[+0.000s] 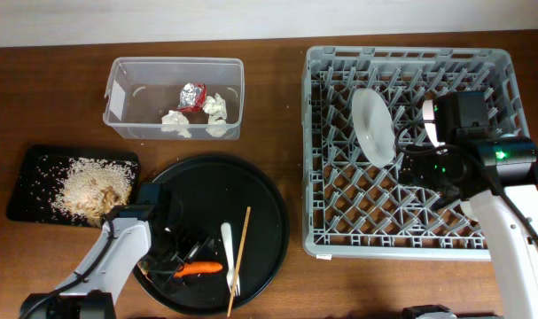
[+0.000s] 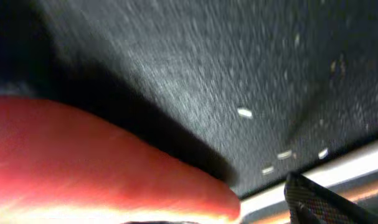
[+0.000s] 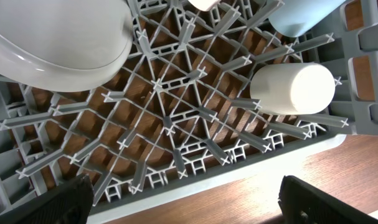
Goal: Sort waste into correct bins and load items into the dishwasher rack
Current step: 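Grasp the carrot with the left gripper and drop it on the baking tray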
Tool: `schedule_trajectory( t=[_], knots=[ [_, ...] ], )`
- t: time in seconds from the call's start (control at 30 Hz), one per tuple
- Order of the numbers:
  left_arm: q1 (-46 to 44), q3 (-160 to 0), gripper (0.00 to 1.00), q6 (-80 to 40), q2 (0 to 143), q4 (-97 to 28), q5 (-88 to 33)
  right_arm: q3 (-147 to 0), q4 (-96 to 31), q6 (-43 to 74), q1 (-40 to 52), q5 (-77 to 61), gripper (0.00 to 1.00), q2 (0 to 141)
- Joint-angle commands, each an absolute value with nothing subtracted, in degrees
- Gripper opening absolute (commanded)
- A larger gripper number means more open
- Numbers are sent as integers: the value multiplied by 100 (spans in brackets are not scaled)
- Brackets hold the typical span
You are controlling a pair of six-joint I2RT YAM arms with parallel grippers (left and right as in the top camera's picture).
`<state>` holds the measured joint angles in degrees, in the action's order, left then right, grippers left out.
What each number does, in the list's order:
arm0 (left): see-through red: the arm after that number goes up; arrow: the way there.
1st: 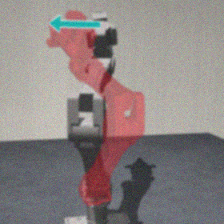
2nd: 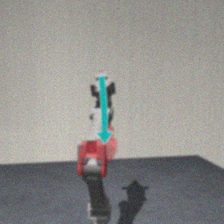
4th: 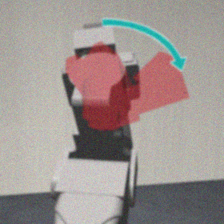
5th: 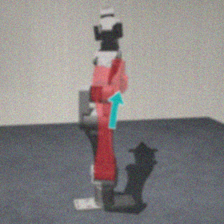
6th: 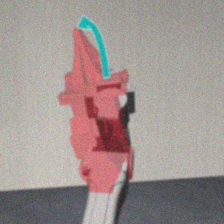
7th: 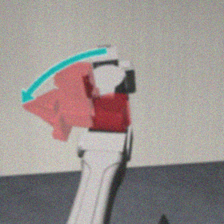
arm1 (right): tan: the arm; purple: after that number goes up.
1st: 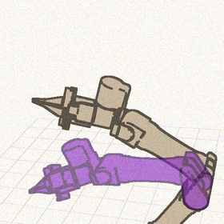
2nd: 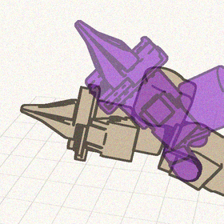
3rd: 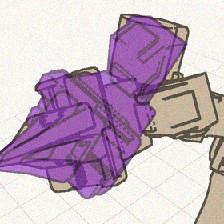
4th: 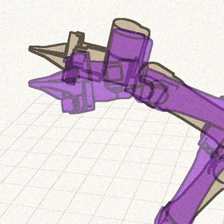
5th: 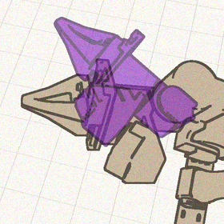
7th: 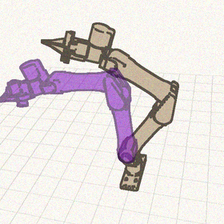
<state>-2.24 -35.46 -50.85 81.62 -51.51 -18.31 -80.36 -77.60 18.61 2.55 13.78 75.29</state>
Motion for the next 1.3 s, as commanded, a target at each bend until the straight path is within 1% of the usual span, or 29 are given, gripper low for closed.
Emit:
schedule_trajectory(
  t=[0.0, 0.07, 0.1, 0.13, 0.17, 0.2, 0.23, 0.37, 0.43, 0.47, 0.53, 0.57, 0.6, 0.63, 0.67, 0.7, 0.8, 0.93, 0.97, 1.1, 1.27],
  knots=[
    [-237, -3516, 93, -5183, 8134, -5002, -762, -7999, -7762, 1820, 217, 1350, 98, 7540],
    [-237, -3516, 90, -5181, 8134, -4803, -607, -7999, -7762, 1820, 217, 1350, 98, 7540],
    [-237, -3516, 77, -5181, 8134, -4554, -528, -7999, -7762, 1820, 217, 1350, 98, 7540],
    [-237, -3516, 68, -5181, 8134, -4412, -504, -7999, -7762, 1820, 217, 1350, 98, 7540],
    [-237, -3516, 62, -5181, 8134, -4322, -504, -7999, -7765, 1820, 217, 1350, 98, 7540],
    [-237, -3516, 58, -5179, 8134, -4254, -504, -7999, -7765, 1820, 217, 1350, 98, 7540],
    [-237, -3518, 49, -5179, 8134, -4171, -502, -7999, -7765, 1820, 217, 1350, 98, 7537],
    [-235, -3535, 32, -5170, 8134, -3944, -471, -7999, -7771, 1820, 217, 1352, 98, 7537],
    [-237, -3601, 17, -4987, 8134, -3946, -464, -7999, -7776, 1822, 217, 1350, 98, 7537],
    [-237, -3653, 15, -4917, 8134, -3951, -464, -7999, -7776, 1820, 217, 1352, 98, 7537],
    [-237, -3850, 15, -4888, 8119, -4029, -467, -7999, -7782, 1820, 217, 1354, 98, 7537],
    [-237, -3972, 10, -4689, 8099, -4101, -464, -7999, -7782, 1820, 217, 1354, 98, 7537],
    [-235, -4226, 2, -4320, 8044, -4274, -447, -7999, -7782, 1820, 217, 1354, 98, 7537],
    [-237, -4550, 1, -4150, 7970, -4578, -250, -7999, -7782, 1820, 217, 1365, 98, 7537],
    [-237, -5096, 1, -3964, 7850, -5098, 327, -7999, -7782, 1820, 217, 1372, 98, 7537],
    [-235, -5478, 1, -3701, 7771, -5319, 635, -7999, -7782, 1820, 217, 1372, 98, 7537],
    [32, -6187, 1, -3483, 7725, -5478, 840, -7999, -7782, 1817, 217, 1372, 98, 7537],
    [991, -6283, 1, -3459, 7728, -5295, 845, -7999, -7782, 1817, 217, 1372, 98, 7537],
    [1389, -6283, 1, -3411, 7738, -5153, 840, -7999, -7782, 1817, 217, 1372, 98, 7537],
    [2519, -6283, 1, -3006, 8117, -4497, 840, -7999, -7784, 1817, 217, 1372, 98, 7537],
    [3260, -6283, 1, -3009, 9074, -3868, 491, -7999, -7784, 1820, 217, 1369, 98, 7537]
  ],
)
